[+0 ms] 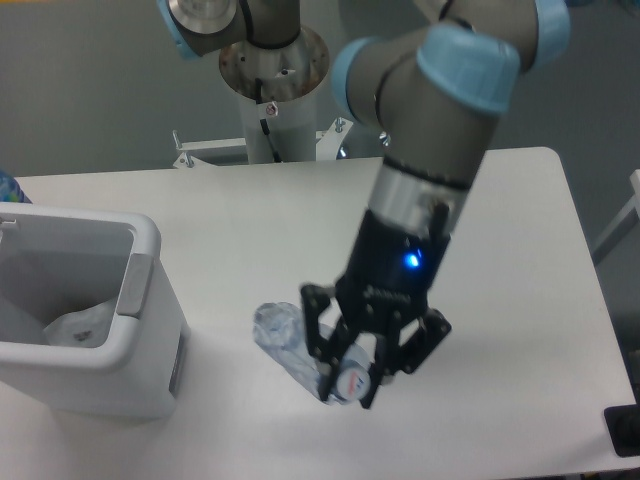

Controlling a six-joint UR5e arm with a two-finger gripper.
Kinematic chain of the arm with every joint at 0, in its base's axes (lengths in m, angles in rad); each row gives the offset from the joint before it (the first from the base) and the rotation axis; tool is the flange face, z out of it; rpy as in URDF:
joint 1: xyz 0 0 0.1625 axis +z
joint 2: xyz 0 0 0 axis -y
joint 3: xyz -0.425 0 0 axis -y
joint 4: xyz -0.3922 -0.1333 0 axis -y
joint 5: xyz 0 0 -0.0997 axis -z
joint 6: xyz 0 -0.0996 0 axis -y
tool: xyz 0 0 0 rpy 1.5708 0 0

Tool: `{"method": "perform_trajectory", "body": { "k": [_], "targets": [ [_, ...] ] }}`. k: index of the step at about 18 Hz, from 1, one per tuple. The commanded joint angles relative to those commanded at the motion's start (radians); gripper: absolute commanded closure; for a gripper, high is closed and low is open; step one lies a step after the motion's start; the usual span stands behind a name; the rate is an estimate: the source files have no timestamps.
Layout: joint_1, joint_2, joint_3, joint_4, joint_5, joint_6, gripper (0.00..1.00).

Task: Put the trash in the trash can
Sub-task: 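Lift the bottle and carry it over the trash bin, then lower the bottle into the bin and open the gripper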

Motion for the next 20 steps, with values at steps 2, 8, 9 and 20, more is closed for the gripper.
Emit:
{"method": "perform_trajectory", "body": {
  "k": [2,8,9,20],
  "targets": [
    [-0.023,0.021,0.0,0.0,-0.029,0.0,0.79],
    [-0.093,0.086,-0.009,0.032,-0.032,-0.002,0.79],
    [-0.112,0.089,-0.009,0.034,-0.032,-0.003,0.79],
    [-0.252,0.131,-0.146,0.066,-0.023,0.008,0.78]
  ]
}}
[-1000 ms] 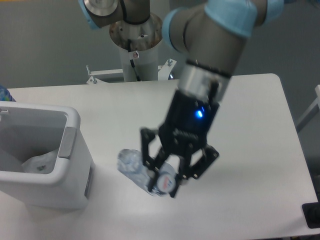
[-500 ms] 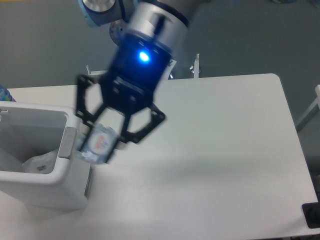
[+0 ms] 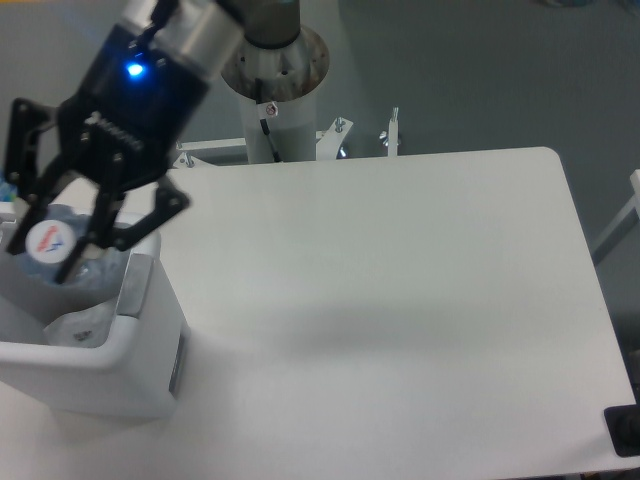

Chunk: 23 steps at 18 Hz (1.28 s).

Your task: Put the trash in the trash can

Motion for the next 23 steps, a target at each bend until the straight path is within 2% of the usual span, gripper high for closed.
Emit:
{"method": "perform_trajectory", "body": {
  "k": [4,6,7,8,9,10,11,13,14,19,21,23],
  "targets": [
    [-0.023,-0.018,-0.011,0.017,0.002,0.002,0.76],
    [-0.028,-0.031,-0.012,0.035,0.002,0.008,0.61],
    [-0.029,-0.034,-0.014,0.037,0.003,0.014,0.58],
    [-0.034,-0.034,-0.018,0.038,0.003,0.024,0.48],
    [-0.037,-0.034,-0.021,0.04,0.003,0.041,0.32],
    [-0.037,-0.032,-0.026,0.038,0.003,0.063,0.21],
    [-0.038,-0.029,-0.031,0.038,0.003,0.072,0.13],
    [-0.037,-0.028,-0.031,0.038,0.003,0.072,0.03],
    [-0.038,-0.028,-0.032,0.038,0.003,0.072,0.0],
    [-0.037,-0.025,-0.023,0.037,0.02,0.072,0.0],
    [-0.011,-0.023,-0.025,0.037,0.098,0.075,0.0],
    [0.053,-0.023,-0.034,0.037,0.164,0.093,0.0]
  ]
}}
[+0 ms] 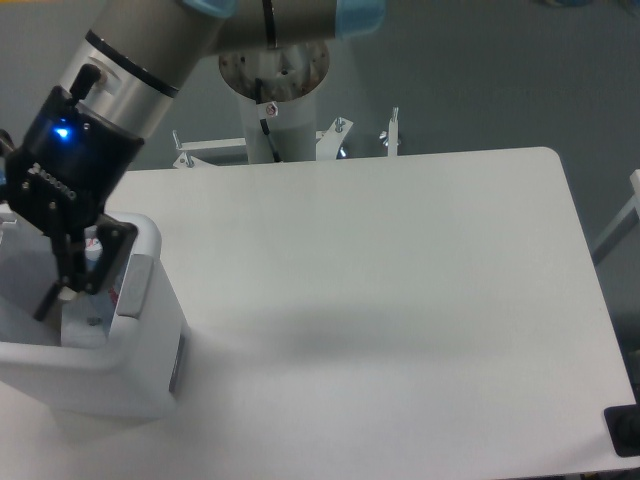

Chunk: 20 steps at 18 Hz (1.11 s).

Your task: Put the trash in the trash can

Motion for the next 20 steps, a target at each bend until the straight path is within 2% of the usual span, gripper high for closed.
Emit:
{"method": "perform_trajectory", "body": {
  "k": [7,10,15,18,20],
  "targets": [
    [0.232,0.008,-0.103,-0.002,0.013,0.116,0.0],
    [0.347,0.006,-0.185,-0.002,0.014,0.289,0.0],
    [0.468,-0.005,-0.293,-0.005,0.028,0.557,0.0],
    [0.511,-0.008,-0.342,-0.003,0.19,0.71,0.0],
    [0.525,-0.029,-0.348,-0.003,0.271,0.761,0.0]
  ]
}}
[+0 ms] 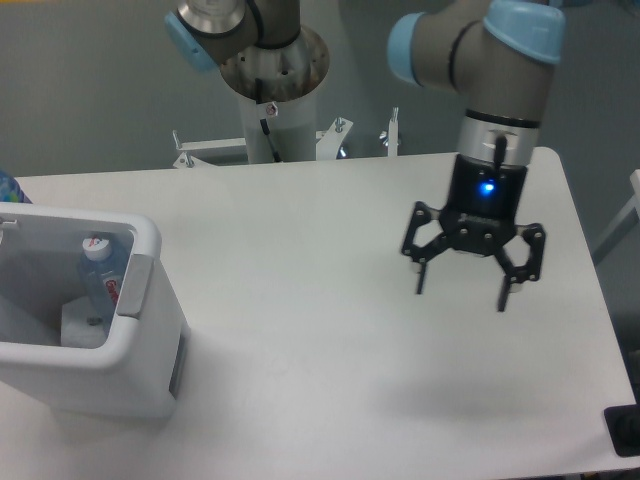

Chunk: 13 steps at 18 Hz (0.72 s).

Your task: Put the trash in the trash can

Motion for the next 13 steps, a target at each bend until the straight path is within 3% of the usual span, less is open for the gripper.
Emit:
{"method": "perform_trajectory", "body": {
  "k": [3,6,13],
  "targets": [
    [-0.001,-0.037,0.015,-0.002,0.093,0.041,0.0],
    [-0.005,-0.046,0.011,-0.009,0.233,0.173,0.0],
    [-0.006,-0.048,-0.023,-0.009,0.255,0.235,0.0]
  ]
}}
